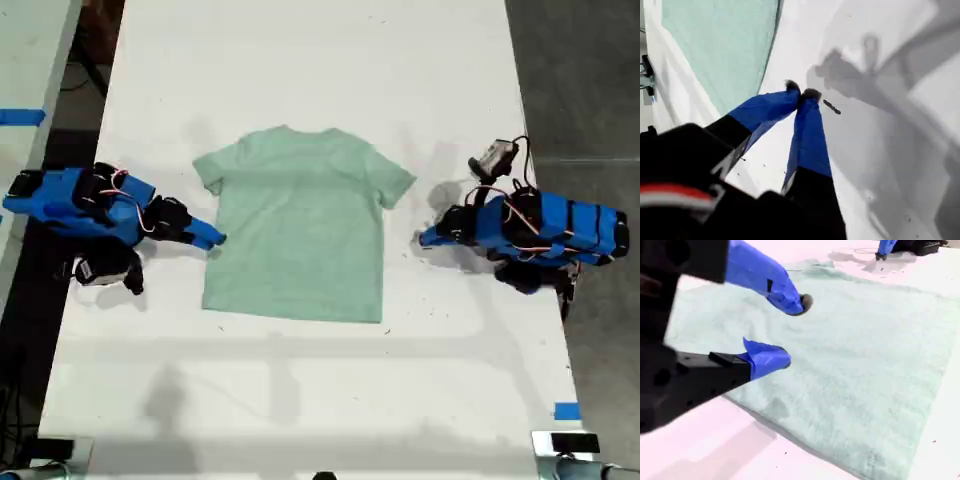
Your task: Fold t shirt
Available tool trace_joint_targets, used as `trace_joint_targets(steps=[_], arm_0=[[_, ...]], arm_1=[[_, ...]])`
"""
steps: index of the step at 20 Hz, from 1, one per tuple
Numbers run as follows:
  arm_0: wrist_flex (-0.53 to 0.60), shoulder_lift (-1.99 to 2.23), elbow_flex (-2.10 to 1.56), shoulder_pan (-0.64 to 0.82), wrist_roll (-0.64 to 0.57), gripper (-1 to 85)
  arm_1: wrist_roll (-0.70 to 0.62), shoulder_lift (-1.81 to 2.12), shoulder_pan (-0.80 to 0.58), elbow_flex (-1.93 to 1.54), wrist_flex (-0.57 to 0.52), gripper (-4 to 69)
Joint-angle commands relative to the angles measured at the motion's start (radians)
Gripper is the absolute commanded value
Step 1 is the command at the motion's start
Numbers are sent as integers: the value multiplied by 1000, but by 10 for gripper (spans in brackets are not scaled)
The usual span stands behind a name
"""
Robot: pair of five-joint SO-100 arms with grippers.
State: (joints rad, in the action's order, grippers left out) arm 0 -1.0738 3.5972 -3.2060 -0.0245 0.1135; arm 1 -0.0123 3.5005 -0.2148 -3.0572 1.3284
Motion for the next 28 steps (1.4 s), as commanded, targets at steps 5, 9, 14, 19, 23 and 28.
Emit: trace_joint_targets(steps=[5,9,14,19,23,28], arm_0=[[5,5,-3,14,-6,132],[5,5,-3,14,-6,132],[5,5,-3,14,-6,132],[5,5,-3,14,-6,132],[5,5,-3,14,-6,132],[5,5,-3,14,-8,133]], arm_1=[[-236,-100,-156,276,64,80],[-462,-816,-413,699,-5,201],[-653,-1266,-606,839,-258,204],[-724,-1562,-637,1028,-330,204],[-744,-1807,-627,1106,-356,117],[-686,-1565,-637,1144,-179,16]])
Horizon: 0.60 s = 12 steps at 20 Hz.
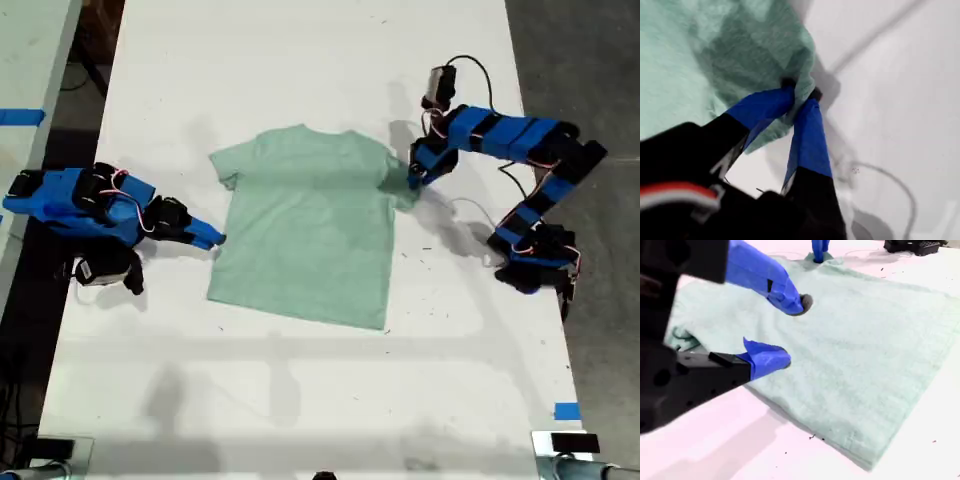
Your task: Fold t shirt
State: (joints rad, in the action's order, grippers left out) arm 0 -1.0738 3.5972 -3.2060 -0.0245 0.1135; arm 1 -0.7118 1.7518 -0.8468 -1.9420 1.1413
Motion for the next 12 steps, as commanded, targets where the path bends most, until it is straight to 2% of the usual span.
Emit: trace_joint_targets(steps=[1,4,6,8,10,11,12], arm_0=[[5,5,-3,14,-8,133],[5,5,-3,14,-8,133],[5,5,-3,14,-8,133],[5,5,-3,14,-8,133],[5,5,-3,14,-8,133],[5,5,-3,14,-8,133],[5,5,-3,14,-8,133]], arm_1=[[2,219,23,104,55,16],[-11,124,196,426,164,16],[8,-6,327,584,172,17],[31,-129,442,673,133,17],[52,-252,518,758,129,26],[60,-291,532,808,163,90],[61,-291,531,838,207,184]])
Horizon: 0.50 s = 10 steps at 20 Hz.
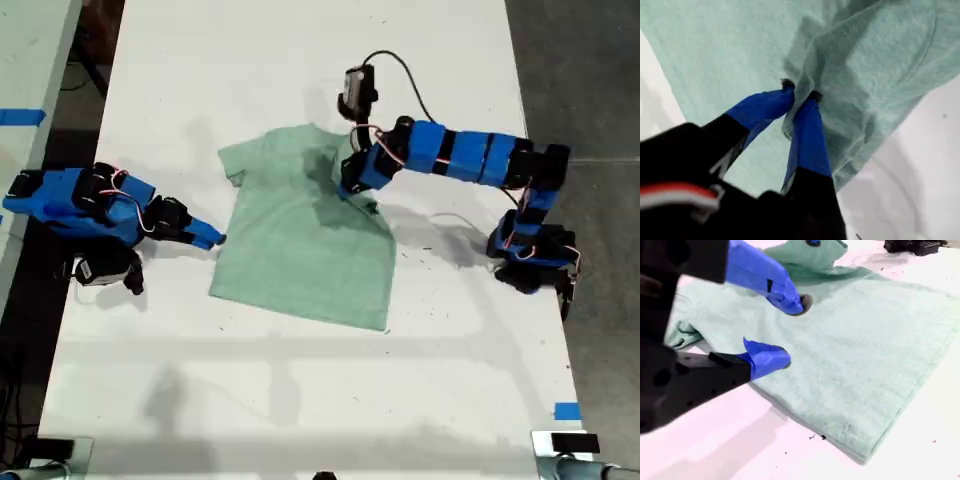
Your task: Fold t shirt
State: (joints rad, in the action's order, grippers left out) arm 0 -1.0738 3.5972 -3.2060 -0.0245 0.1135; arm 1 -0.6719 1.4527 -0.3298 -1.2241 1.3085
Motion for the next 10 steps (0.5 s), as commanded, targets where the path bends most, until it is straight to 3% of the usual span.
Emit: trace_joint_targets(steps=[1,2,4,7,10], arm_0=[[5,5,-3,14,-8,133],[5,5,-3,14,-8,133],[5,5,-3,14,-8,133],[5,5,-3,14,-8,133],[5,5,-3,14,-8,133]], arm_1=[[14,55,-11,118,77,189],[0,144,-52,72,91,184],[-5,376,-169,-67,137,12],[3,776,-281,-370,169,12],[141,1123,-173,-752,112,12]])
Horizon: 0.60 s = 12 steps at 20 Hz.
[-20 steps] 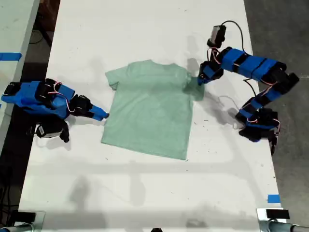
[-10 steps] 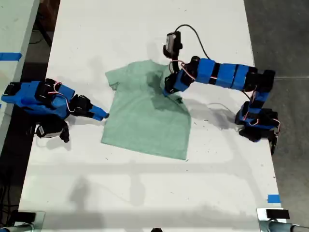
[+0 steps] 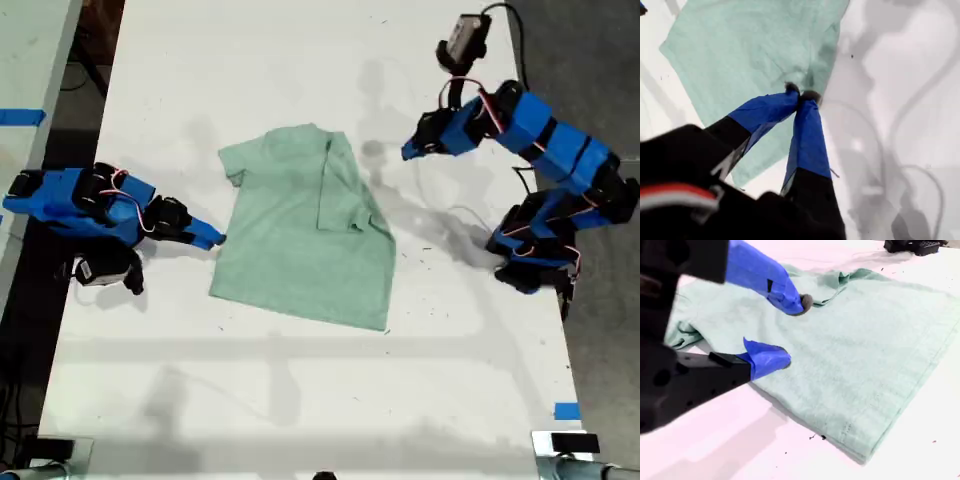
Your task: Fold t shirt
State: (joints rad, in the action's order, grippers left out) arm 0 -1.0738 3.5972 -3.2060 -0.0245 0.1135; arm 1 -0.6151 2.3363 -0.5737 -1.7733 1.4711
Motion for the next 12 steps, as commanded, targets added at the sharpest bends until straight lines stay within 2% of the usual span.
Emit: trace_joint_targets(steps=[1,4,5,7,8,9,12], arm_0=[[5,5,-3,14,-8,133],[5,5,-3,14,-8,133],[5,5,-3,14,-8,133],[5,5,-3,15,-8,133],[5,5,-3,15,-8,133],[5,5,-3,15,-8,133],[5,5,-3,17,-8,133]], arm_1=[[144,347,137,-359,-117,12],[256,653,267,-842,-311,13],[278,735,275,-969,-339,13],[282,962,270,-1129,-296,13],[285,1127,262,-1181,-209,13],[276,1175,250,-1216,-170,13],[267,1170,253,-1315,-225,13]])
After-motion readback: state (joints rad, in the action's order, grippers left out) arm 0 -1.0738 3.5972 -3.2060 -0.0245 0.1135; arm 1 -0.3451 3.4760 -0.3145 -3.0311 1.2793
